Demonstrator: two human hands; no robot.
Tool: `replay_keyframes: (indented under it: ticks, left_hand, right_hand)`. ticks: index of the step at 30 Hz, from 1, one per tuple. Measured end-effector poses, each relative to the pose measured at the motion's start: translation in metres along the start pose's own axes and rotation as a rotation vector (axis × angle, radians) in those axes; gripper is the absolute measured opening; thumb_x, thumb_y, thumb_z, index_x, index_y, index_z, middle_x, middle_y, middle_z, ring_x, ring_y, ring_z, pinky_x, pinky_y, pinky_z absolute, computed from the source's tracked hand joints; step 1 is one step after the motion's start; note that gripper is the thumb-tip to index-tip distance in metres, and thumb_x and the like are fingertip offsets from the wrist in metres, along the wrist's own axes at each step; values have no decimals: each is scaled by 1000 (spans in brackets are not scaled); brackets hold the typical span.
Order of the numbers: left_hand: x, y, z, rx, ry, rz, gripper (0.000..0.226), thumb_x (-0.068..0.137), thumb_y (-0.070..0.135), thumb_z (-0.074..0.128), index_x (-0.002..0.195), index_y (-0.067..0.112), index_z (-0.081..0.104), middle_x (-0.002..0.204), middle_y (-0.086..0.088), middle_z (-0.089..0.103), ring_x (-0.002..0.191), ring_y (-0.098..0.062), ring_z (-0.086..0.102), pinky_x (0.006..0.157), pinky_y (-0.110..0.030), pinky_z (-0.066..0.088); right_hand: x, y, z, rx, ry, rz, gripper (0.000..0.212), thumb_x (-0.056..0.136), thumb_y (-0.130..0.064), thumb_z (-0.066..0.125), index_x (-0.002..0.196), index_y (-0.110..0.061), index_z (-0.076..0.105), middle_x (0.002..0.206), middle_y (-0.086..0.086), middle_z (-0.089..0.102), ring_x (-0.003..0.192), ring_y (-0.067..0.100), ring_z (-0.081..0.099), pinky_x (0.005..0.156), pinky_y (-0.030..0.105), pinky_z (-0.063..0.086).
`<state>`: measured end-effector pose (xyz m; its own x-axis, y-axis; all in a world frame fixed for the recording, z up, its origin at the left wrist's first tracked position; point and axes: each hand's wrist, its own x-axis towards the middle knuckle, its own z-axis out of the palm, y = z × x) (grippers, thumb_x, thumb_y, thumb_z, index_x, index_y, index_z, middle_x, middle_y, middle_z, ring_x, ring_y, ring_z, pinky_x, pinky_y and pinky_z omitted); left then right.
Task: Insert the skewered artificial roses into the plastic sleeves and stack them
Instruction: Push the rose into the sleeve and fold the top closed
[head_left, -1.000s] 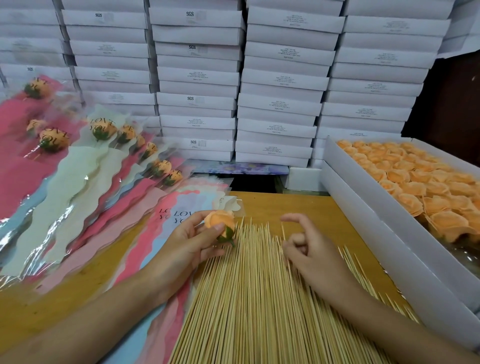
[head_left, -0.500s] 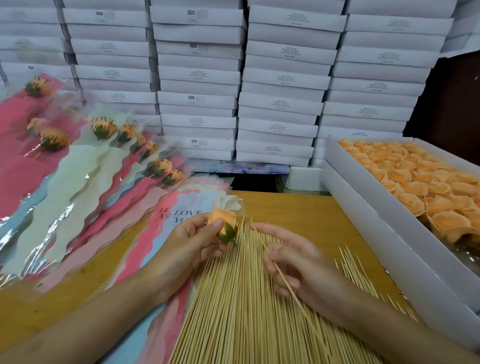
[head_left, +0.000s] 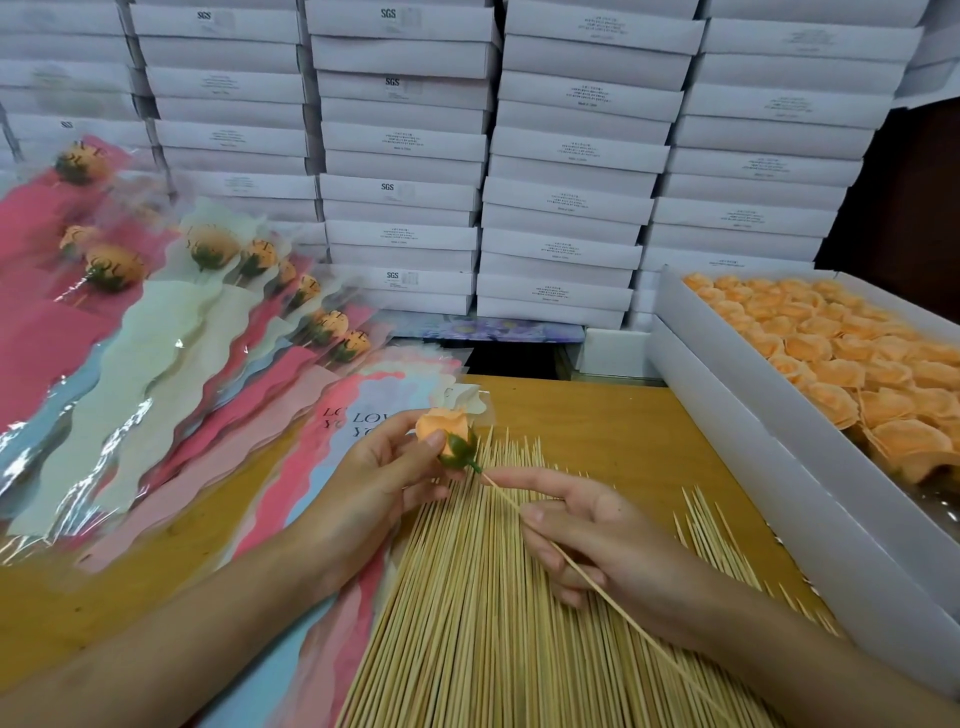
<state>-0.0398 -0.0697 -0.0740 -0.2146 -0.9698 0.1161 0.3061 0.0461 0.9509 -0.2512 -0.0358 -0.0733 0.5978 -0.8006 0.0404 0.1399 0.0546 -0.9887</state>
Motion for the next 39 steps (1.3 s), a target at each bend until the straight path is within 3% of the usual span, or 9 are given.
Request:
replay_keyframes:
  ticks: [9, 15, 22, 33, 36, 39]
  left_hand:
    - [-1, 1, -1, 15, 9, 27, 28, 84, 17, 60, 111, 10, 63, 96, -11, 70, 79, -16, 67, 70, -22, 55]
    - [-1, 0, 0, 28, -4, 31, 35, 84, 15, 60, 118, 7, 61, 97, -11, 70, 83, -17, 67, 74, -24, 55]
    - [-2, 1, -1, 14, -38, 31, 34, 83, 15, 62, 116, 8, 62, 99, -12, 72, 85, -18, 70, 71, -22, 57]
    - [-2, 1, -2, 6, -85, 18, 21, 83, 13, 61, 105, 9, 63, 100, -17, 71, 83, -21, 70, 73, -24, 57]
    - [-1, 1, 0, 25, -83, 37, 32, 84, 18, 62, 114, 6, 61, 108, -20, 70, 87, -24, 69, 73, -25, 57]
    - [0, 3, 0, 7, -32, 49, 35, 83, 20, 64, 115, 5, 61, 106, -20, 70, 85, -24, 70, 70, -24, 57]
  right_hand:
    - [1, 0, 1, -23, 2, 6, 42, 88, -26, 58, 130, -24, 58, 63, -5, 53, 42, 2, 38, 46, 18, 44]
    - [0, 1, 0, -35, -6, 8, 33, 96, -20, 54, 129, -25, 59, 64, -6, 54, 43, 2, 40, 48, 17, 45]
    - [1, 0, 1, -37, -7, -1, 30, 93, -25, 58, 122, -29, 65, 63, -5, 53, 43, 2, 40, 48, 17, 46]
    - [0, 0, 0, -66, -10, 1, 41, 88, -29, 60, 129, -26, 56, 62, -6, 52, 44, 3, 39, 49, 17, 46]
    - [0, -1, -1, -23, -2, 8, 43, 88, -28, 61, 130, -22, 56, 64, -4, 54, 45, 2, 41, 46, 16, 42]
    - [0, -3, -1, -38, -8, 29, 36, 93, -30, 59, 127, -19, 60, 63, -5, 55, 46, 2, 37, 46, 19, 27]
